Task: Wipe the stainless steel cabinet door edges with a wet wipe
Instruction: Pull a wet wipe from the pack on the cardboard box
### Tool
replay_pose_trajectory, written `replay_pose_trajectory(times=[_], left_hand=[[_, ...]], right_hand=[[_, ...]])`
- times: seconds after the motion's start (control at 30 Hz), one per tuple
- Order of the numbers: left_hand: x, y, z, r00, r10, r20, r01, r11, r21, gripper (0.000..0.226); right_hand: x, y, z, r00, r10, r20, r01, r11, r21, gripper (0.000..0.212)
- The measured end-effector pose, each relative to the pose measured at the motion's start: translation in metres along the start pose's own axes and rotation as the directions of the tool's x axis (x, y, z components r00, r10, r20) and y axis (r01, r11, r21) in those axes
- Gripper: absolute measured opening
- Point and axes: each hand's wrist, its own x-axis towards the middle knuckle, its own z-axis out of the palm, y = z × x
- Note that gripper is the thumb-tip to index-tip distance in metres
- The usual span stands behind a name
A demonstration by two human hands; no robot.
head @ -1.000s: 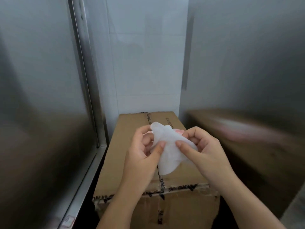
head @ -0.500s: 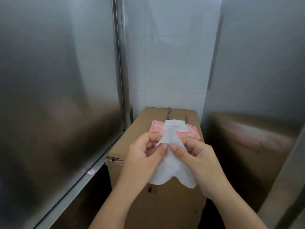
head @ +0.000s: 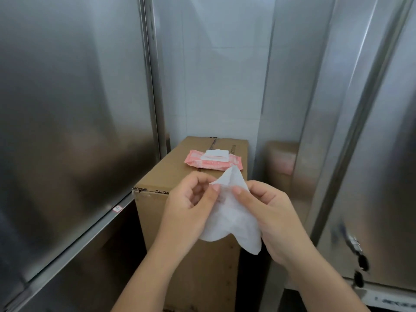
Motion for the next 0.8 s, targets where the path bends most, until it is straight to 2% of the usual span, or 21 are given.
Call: replay_pose_trajectory(times=[0.13, 0.3, 0.43, 0.6, 0.8], left_hand=[[-0.008, 0.012, -0.002, 0.994, 0.093, 0.062, -0.095, 0.995, 0.03, 0.002], [-0.022, 0.014, -0.012, 0.979, 0.169, 0.117, -0.176, 0.983, 0.053, 0.019], [-0.034, 0.005, -0.012, 0.978, 0.187, 0.092, -0.193, 0.979, 0.066, 0.026], [-0.046, 0.003, 0.014, 0.969, 0.219, 0.115, -0.219, 0.976, -0.015, 0.024], [-0.05, 0.015, 0.062, 0.936, 0.303, 0.178, -0.314, 0.949, 0.032, 0.028]], right_hand=[[-0.021, -0.013, 0.001, 0.992, -0.035, -0.124, 0.032, 0.999, -0.029, 0.025], [-0.041, -0.021, 0.01, 0.969, -0.037, -0.244, 0.019, 0.997, -0.076, 0.013], [-0.057, -0.022, 0.014, 0.94, -0.031, -0.339, -0.029, 0.985, -0.17, 0.01], [-0.078, -0.03, -0.003, 0.887, -0.049, -0.46, -0.055, 0.976, -0.21, 0.011], [-0.09, -0.047, -0.052, 0.809, -0.126, -0.574, -0.053, 0.957, -0.284, 0.01]])
